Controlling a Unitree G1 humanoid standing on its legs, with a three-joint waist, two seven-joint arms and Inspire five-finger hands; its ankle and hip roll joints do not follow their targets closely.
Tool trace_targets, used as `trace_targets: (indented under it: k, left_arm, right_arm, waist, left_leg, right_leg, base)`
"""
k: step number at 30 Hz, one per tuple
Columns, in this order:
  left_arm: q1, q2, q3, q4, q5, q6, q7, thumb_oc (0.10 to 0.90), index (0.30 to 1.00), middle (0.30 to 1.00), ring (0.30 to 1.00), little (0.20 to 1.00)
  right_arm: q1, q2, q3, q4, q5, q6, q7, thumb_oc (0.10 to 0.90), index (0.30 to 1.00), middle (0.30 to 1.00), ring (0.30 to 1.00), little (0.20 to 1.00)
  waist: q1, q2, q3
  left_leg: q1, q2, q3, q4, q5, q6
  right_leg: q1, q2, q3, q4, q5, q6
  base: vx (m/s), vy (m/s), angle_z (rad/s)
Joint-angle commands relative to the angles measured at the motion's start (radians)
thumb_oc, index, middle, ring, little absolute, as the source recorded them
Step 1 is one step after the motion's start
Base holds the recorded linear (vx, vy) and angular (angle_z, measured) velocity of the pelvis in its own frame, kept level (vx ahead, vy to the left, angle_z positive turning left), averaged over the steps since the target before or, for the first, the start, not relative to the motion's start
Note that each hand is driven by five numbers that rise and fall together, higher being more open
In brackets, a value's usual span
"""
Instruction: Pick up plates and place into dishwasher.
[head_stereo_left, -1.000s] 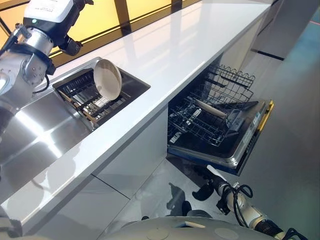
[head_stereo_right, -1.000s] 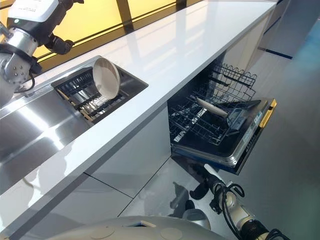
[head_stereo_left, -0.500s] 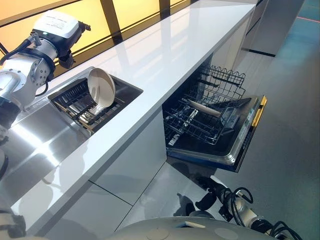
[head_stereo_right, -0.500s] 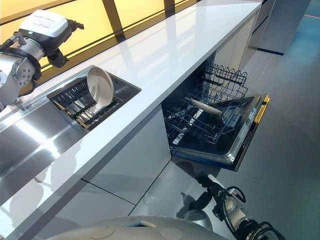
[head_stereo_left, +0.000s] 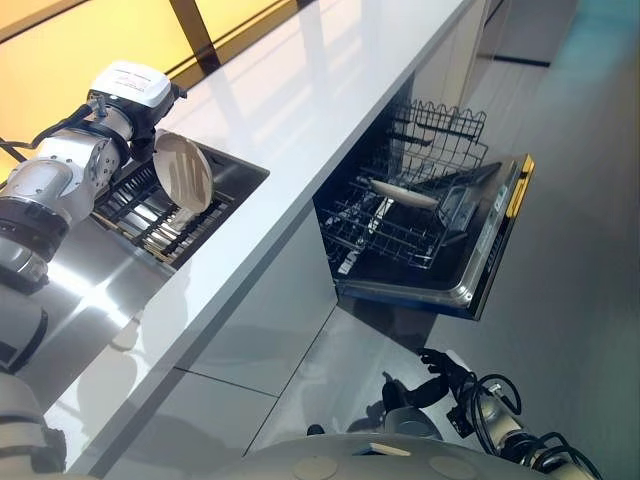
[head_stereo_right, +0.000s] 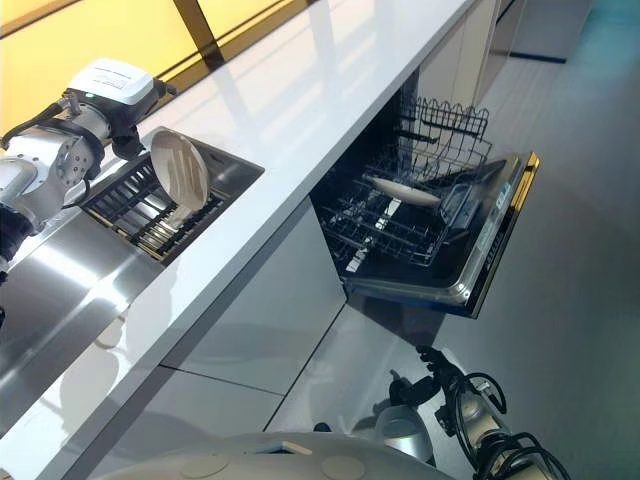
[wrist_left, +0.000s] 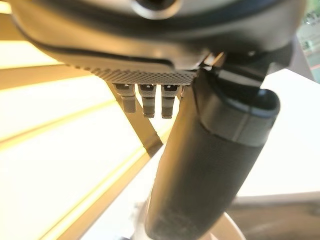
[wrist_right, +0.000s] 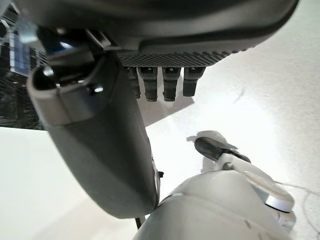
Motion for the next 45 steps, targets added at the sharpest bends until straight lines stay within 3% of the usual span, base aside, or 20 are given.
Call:
trace_targets:
  k: [1,12,19,24,29,35,45]
  left_arm:
    - [-0.137,0.049,0.128,0.085,0.034,0.092,0.087,0.800,0.900,0.900,0.900,0.900]
    - [-0.189,-0.019,0.096,0.113,0.092,0.170,0.076,0.800,0.900,0.900,0.900,0.900]
    - [-0.234,-0.030,0.046,0.142,0.256,0.191,0.007,0.800,0.900,0.900,0.900,0.900]
    - [-0.280,-0.008,-0.023,0.149,0.472,0.171,-0.155,0.800,0.900,0.900,0.900,0.900]
    - [-0.297,0.010,-0.059,0.153,0.563,0.130,-0.322,0.800,0.900,0.900,0.900,0.900]
    - [-0.305,0.018,-0.069,0.158,0.585,0.125,-0.354,0.800,0.900,0.900,0.900,0.900]
    - [-0.259,0.065,-0.031,0.153,0.487,0.087,-0.313,0.800,0.900,0.900,0.900,0.900]
  right_arm:
    - [0.019,-0.068,0.040,0.045,0.016,-0.002,-0.005,0.800,0.900,0.900,0.900,0.900]
    - [-0.040,-0.072,0.050,0.037,0.036,-0.013,-0.017,0.800,0.900,0.900,0.900,0.900]
    - [-0.067,-0.074,0.056,0.031,0.050,-0.025,-0.029,0.800,0.900,0.900,0.900,0.900]
    - [-0.084,-0.087,0.052,0.021,0.053,-0.019,-0.026,0.800,0.900,0.900,0.900,0.900]
    - [-0.084,-0.092,0.044,0.034,0.046,-0.018,-0.016,0.800,0.900,0.900,0.900,0.900]
    - [-0.081,-0.089,0.046,0.039,0.035,-0.013,-0.004,0.800,0.900,0.900,0.900,0.900]
    - [-0.050,-0.083,0.034,0.018,0.005,0.011,-0.003,0.800,0.900,0.900,0.900,0.900]
  waist:
    - [-0.026,-0.002,0.056]
    - [-0.038,-0.011,0.127]
    - [-0.040,-0.014,0.158]
    - [-0.039,-0.011,0.173]
    - [-0.034,-0.001,0.171]
    - [-0.023,0.013,0.154]
    - [-0.005,0.034,0.117]
  left_leg:
    - [-0.117,-0.074,0.011,0.137,-0.126,0.057]
    - [-0.188,-0.074,0.013,0.153,-0.103,0.054]
    - [-0.226,-0.074,0.008,0.168,-0.090,0.052]
    - [-0.240,-0.079,-0.003,0.173,-0.084,0.049]
    - [-0.225,-0.085,-0.012,0.169,-0.083,0.046]
    - [-0.195,-0.094,-0.025,0.158,-0.085,0.044]
    - [-0.144,-0.101,-0.038,0.132,-0.089,0.043]
  right_leg:
    - [-0.040,0.029,0.017,0.121,-0.129,0.063]
    - [-0.109,0.031,0.035,0.136,-0.115,0.058]
    - [-0.147,0.030,0.035,0.153,-0.107,0.053]
    - [-0.162,0.026,0.029,0.159,-0.101,0.052]
    - [-0.142,0.018,0.014,0.152,-0.102,0.052]
    - [-0.102,0.009,-0.007,0.134,-0.106,0.052]
    - [-0.048,0.000,-0.039,0.116,-0.117,0.055]
  base:
    - [-0.03,0.009,0.01]
    - [-0.05,0.006,-0.06]
    - [-0.03,0.008,-0.01]
    - [-0.02,0.010,0.03]
    - [0.00,0.000,0.00]
    - [0.01,0.006,0.02]
    - [0.02,0.023,0.17]
